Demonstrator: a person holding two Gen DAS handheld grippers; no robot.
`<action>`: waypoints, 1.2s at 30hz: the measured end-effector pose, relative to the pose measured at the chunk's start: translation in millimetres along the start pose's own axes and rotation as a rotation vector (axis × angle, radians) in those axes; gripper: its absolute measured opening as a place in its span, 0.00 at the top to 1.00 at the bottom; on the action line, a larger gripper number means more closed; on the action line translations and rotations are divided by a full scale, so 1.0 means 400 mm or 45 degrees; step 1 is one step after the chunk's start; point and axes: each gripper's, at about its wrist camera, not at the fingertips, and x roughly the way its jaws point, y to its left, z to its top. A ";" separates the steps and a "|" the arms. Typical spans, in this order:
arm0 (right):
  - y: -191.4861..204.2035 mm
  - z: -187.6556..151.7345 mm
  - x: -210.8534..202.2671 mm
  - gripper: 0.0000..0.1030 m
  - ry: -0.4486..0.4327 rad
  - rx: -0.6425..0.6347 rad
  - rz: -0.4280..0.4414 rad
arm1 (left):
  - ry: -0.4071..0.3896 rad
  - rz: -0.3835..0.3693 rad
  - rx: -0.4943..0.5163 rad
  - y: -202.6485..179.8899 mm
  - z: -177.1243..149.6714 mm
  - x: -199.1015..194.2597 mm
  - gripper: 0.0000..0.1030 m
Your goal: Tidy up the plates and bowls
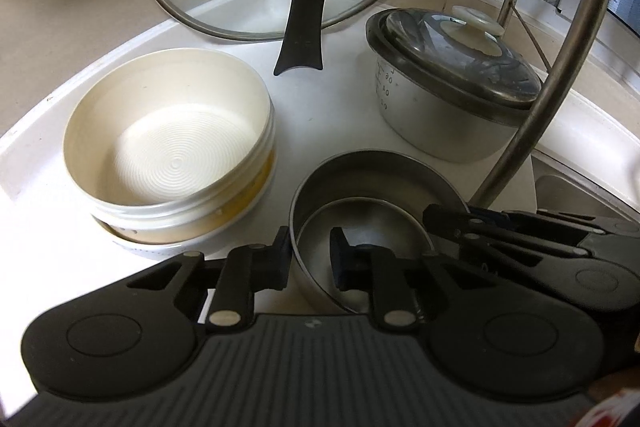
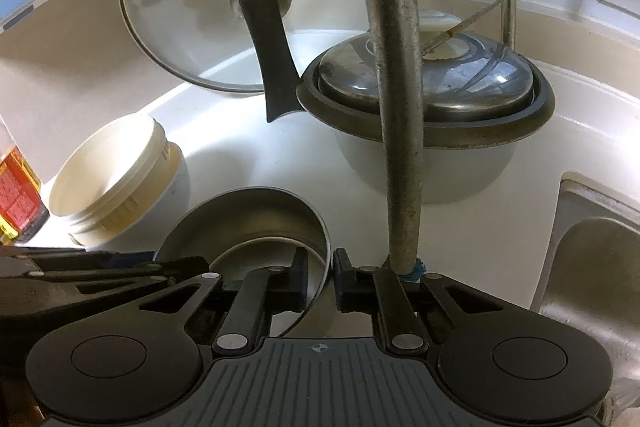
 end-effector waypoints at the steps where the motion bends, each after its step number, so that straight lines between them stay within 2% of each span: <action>1: 0.003 -0.002 -0.001 0.90 0.001 -0.010 -0.003 | -0.001 0.002 0.003 -0.001 -0.001 -0.001 0.83; 36: 0.042 -0.004 -0.112 0.91 -0.014 -0.043 0.007 | -0.043 -0.030 0.003 0.003 -0.030 -0.128 0.83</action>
